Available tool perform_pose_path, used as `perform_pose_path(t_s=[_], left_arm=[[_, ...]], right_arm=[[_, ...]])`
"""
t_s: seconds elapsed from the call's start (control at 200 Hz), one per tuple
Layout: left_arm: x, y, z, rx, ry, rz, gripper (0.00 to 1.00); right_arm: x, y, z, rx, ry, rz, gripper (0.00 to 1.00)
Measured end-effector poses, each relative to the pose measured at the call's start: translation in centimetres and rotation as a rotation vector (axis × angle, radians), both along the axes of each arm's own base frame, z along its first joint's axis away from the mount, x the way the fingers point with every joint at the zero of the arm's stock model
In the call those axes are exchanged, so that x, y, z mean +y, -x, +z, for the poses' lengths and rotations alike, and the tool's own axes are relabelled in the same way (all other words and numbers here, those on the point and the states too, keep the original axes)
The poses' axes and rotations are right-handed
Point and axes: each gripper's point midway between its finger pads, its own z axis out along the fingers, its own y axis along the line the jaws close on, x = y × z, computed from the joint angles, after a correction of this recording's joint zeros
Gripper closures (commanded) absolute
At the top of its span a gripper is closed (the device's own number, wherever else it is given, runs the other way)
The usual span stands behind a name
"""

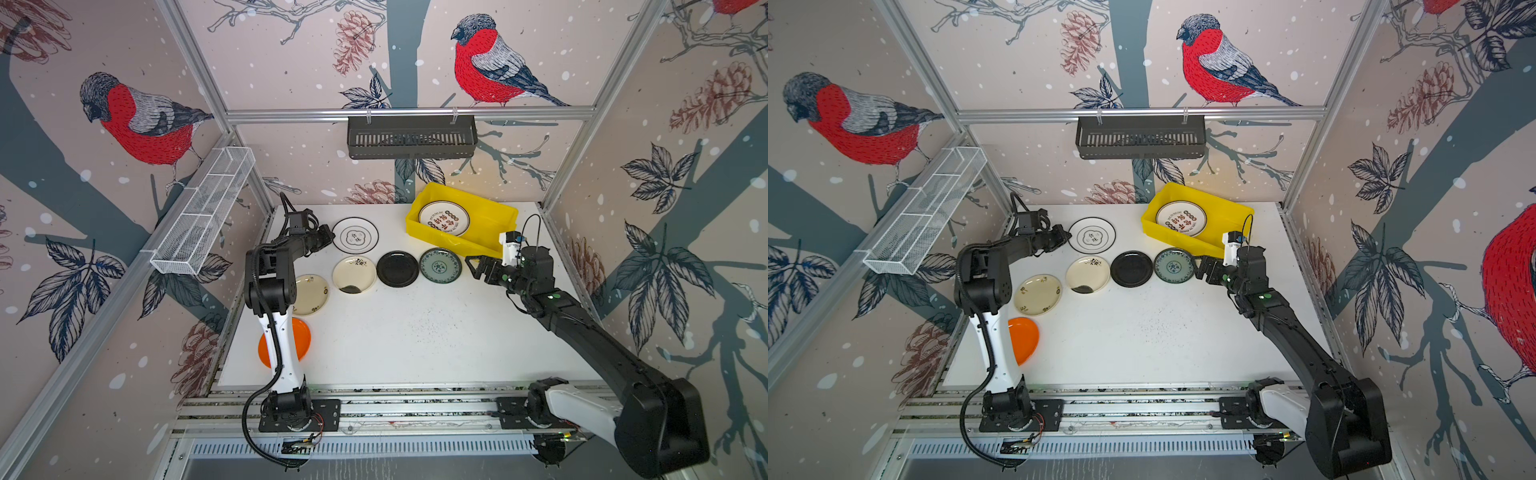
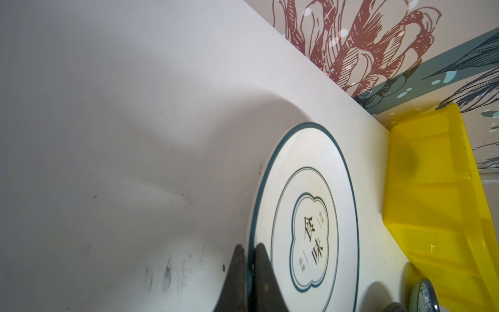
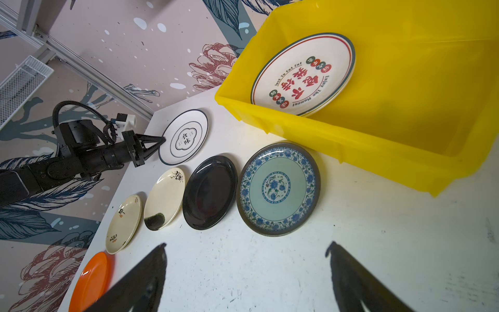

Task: Place the plates into the plastic bin on the countertop
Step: 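Lower the left gripper onto the white teal-rimmed plate's edge and close it, then lift the teal-rimmed plate upright with the left gripper while the right gripper grasps it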

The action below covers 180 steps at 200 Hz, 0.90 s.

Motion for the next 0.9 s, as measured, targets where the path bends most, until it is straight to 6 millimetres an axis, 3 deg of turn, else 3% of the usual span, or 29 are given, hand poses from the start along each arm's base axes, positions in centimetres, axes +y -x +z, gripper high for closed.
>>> perform_pose_path(t_s=[0.19,0.36,0.525,0.676,0.776,0.901], left_arm=[[-0.2,1.2,1.8,-0.020,0.005,0.005,1.00],[-1.5,3.6,3.7,-0.046,0.064,0.002,1.00],[-4.3,5.3,8.1,-0.152,0.112,-0.028,1.00],[-6.6,5.6,12.0,-0.252,0.156,-0.057,1.00],[-9.1,6.2,13.6,-0.288,0.203,-0.104,1.00],[-12.8,8.0,14.1,-0.288,0.278,-0.173,1.00]], right_arm=[[0.7,0.0,-0.5,0.017,-0.011,0.022,0.07],[2.5,0.0,-0.7,0.023,-0.027,0.075,0.06],[4.5,-0.7,-1.4,0.038,-0.044,0.128,0.07],[6.4,-1.1,-2.1,0.057,-0.062,0.168,0.07],[7.7,-1.3,-1.9,0.045,-0.092,0.200,0.07],[9.0,-1.6,-1.7,0.030,-0.134,0.229,0.09]])
